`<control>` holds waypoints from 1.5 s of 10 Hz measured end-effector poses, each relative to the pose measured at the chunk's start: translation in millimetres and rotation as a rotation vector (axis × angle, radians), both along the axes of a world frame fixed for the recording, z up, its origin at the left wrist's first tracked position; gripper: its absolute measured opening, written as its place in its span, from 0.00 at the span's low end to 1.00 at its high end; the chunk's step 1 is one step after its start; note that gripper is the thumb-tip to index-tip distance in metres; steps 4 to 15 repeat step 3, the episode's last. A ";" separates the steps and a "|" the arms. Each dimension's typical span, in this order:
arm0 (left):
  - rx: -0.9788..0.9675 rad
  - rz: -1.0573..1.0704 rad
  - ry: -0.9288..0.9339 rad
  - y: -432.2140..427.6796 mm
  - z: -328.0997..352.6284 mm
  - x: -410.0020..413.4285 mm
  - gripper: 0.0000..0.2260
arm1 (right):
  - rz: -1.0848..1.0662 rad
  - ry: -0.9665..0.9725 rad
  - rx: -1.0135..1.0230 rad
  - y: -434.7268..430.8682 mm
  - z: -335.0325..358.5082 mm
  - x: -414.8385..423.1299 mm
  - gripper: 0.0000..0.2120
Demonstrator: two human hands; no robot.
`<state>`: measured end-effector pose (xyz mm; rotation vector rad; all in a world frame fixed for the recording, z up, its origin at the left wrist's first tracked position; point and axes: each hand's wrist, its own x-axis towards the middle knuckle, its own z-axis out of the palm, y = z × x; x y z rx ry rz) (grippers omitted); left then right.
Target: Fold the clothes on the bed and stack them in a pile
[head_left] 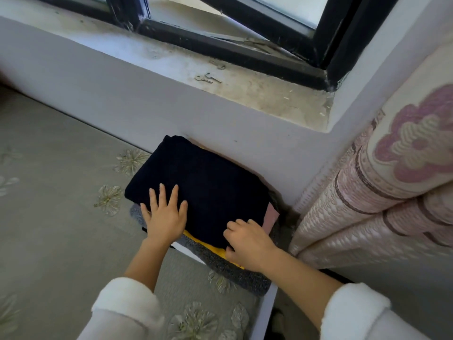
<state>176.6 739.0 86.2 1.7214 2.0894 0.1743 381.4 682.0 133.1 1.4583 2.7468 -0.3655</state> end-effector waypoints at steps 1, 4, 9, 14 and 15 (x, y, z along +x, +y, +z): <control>-0.048 -0.012 0.022 -11.0 -1.2 4.1 0.26 | -0.056 -0.114 -0.228 -8.2 -8.1 6.7 0.16; -0.046 -0.049 0.055 -32.5 0.0 31.9 0.28 | -0.281 0.223 -0.390 -4.5 19.0 24.7 0.15; -0.046 -0.049 0.055 -32.5 0.0 31.9 0.28 | -0.281 0.223 -0.390 -4.5 19.0 24.7 0.15; -0.046 -0.049 0.055 -32.5 0.0 31.9 0.28 | -0.281 0.223 -0.390 -4.5 19.0 24.7 0.15; -0.046 -0.049 0.055 -32.5 0.0 31.9 0.28 | -0.281 0.223 -0.390 -4.5 19.0 24.7 0.15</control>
